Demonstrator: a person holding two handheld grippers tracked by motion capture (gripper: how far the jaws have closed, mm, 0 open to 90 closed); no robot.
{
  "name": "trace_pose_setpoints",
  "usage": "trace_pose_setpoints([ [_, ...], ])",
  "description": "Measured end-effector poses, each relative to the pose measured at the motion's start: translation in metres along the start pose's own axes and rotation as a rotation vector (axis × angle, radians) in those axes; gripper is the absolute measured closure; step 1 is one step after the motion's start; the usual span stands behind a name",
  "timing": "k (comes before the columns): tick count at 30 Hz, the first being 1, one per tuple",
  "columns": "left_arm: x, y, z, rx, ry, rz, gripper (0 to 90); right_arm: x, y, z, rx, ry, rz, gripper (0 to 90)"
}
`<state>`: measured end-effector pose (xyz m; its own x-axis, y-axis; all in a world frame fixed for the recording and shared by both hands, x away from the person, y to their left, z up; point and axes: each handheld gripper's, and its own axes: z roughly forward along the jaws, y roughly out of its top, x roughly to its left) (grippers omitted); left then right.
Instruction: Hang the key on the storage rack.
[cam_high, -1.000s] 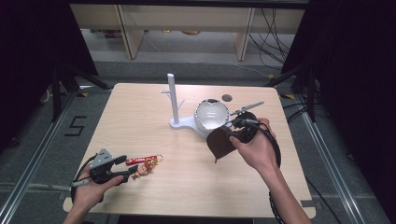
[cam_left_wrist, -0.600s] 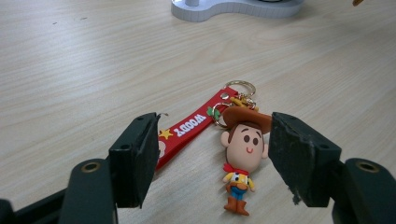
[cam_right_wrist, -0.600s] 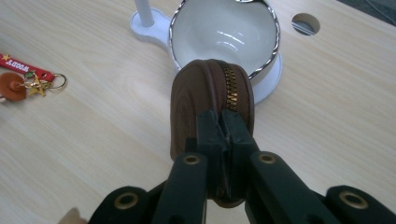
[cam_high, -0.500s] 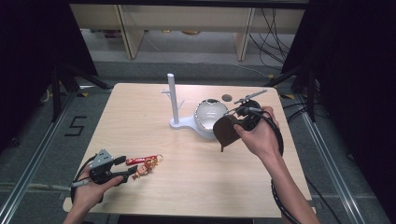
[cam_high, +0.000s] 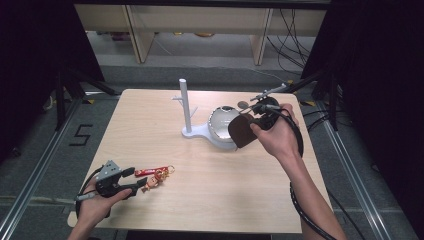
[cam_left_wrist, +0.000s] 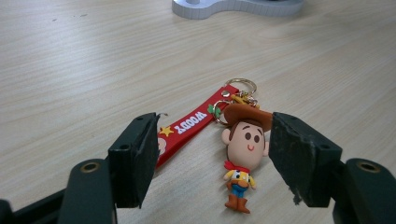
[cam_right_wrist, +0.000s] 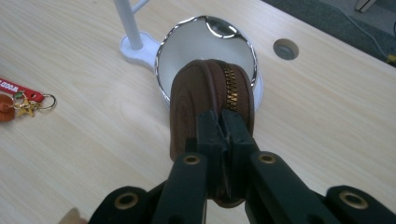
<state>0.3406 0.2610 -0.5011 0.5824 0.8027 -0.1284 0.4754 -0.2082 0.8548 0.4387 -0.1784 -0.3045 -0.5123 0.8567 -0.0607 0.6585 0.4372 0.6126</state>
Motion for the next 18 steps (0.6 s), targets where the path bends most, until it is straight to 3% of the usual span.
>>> trace_pose_setpoints([
  [18,0.001,0.001,0.000,-0.005,0.003,0.001,32.4,-0.002,0.022,-0.002,-0.026,-0.020,-0.031,88.0],
])
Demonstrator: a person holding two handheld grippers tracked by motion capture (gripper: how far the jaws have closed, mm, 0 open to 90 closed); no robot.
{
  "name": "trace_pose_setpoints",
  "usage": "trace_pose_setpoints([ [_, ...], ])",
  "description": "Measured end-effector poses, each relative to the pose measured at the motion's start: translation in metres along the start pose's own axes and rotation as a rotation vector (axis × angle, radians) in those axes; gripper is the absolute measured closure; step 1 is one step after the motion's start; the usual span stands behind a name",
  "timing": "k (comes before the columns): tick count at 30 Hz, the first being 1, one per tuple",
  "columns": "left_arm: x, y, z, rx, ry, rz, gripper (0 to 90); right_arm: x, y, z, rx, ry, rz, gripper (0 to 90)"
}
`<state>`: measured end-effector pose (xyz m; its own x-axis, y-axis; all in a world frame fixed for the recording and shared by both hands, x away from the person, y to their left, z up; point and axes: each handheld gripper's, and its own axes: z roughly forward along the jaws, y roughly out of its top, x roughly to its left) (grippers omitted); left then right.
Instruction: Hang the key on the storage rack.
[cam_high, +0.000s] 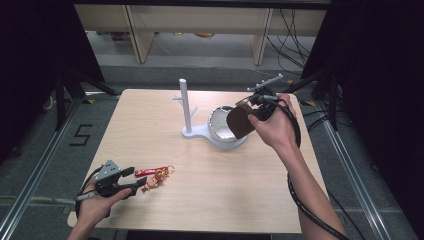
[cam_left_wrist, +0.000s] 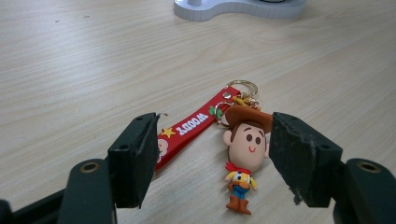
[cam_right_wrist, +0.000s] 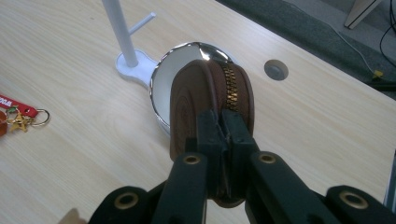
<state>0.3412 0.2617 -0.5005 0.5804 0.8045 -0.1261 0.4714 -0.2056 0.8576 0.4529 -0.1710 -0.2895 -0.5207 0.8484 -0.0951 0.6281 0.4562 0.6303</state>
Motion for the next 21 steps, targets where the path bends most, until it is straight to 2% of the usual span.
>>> trace_pose_setpoints([
  [10,0.000,0.000,0.000,0.001,-0.001,0.000,32.4,0.000,0.013,0.002,-0.019,-0.008,-0.001,87.9],
  [21,0.001,-0.001,-0.001,0.007,0.008,-0.005,32.4,0.000,0.027,0.022,-0.036,0.003,-0.005,87.9],
])
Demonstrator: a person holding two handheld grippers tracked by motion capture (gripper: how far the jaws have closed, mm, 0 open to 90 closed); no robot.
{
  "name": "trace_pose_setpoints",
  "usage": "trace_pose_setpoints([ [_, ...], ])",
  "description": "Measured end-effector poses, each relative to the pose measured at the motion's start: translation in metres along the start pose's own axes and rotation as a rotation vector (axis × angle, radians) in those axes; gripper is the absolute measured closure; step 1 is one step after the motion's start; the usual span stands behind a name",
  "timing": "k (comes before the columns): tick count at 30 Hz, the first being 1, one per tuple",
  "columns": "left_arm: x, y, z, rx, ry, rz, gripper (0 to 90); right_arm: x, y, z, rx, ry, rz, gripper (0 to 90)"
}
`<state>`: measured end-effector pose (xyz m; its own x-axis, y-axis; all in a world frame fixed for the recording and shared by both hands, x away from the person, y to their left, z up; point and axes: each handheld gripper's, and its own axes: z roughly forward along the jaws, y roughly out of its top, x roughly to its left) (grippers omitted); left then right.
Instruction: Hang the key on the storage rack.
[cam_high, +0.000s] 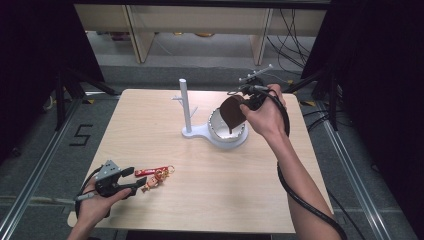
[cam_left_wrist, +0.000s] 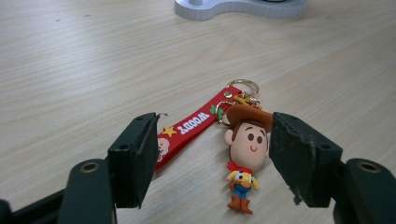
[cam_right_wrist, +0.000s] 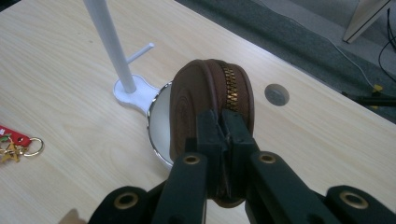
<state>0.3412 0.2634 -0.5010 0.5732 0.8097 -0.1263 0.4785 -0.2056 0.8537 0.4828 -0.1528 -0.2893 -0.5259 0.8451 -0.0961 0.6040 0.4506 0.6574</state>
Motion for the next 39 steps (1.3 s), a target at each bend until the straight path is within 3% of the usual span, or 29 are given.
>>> trace_pose_setpoints([
  [8,0.001,0.000,0.000,-0.013,-0.008,-0.004,32.4,0.000,0.002,0.021,0.010,0.009,-0.005,87.8],
  [21,0.001,-0.001,0.000,-0.008,-0.010,-0.006,32.4,0.001,0.001,0.031,0.014,0.002,0.008,87.8],
  [39,0.001,-0.002,0.001,-0.001,-0.012,-0.003,32.3,0.007,-0.005,0.056,0.029,0.013,-0.016,87.6],
])
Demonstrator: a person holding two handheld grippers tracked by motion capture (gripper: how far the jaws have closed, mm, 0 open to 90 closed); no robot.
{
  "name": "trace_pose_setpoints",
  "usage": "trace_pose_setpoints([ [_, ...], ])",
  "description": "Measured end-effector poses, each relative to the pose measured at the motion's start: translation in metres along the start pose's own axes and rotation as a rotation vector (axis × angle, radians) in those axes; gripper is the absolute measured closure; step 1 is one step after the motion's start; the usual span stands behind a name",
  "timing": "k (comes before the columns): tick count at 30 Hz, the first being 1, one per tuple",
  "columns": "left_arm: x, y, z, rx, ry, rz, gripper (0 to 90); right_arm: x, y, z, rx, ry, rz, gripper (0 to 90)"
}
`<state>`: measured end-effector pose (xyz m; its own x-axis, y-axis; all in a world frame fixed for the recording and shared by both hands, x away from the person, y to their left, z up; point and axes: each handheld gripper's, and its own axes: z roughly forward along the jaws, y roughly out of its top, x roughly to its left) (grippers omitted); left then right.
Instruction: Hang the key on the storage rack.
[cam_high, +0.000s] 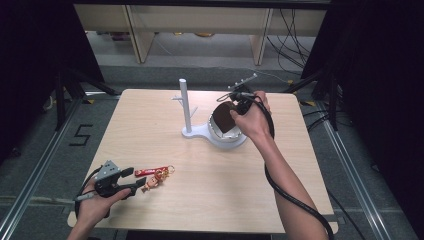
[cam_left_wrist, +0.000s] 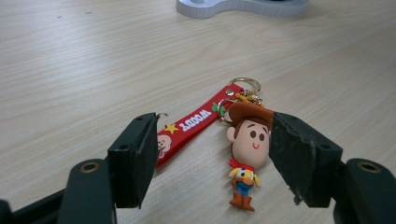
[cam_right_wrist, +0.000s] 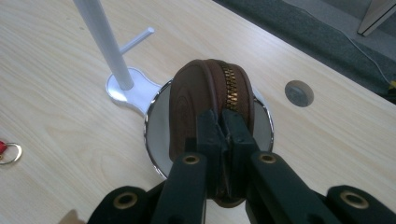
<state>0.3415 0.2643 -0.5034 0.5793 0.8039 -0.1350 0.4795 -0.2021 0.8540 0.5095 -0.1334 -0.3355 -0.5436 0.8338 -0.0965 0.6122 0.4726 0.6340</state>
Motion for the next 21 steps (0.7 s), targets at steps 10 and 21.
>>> trace_pose_setpoints([
  [10,-0.001,0.000,0.000,0.002,-0.002,0.000,32.2,-0.001,-0.006,0.013,0.005,0.006,0.005,87.5],
  [21,-0.002,-0.001,0.001,0.006,0.001,-0.002,32.2,-0.003,-0.010,0.017,0.004,0.024,0.015,87.3],
])
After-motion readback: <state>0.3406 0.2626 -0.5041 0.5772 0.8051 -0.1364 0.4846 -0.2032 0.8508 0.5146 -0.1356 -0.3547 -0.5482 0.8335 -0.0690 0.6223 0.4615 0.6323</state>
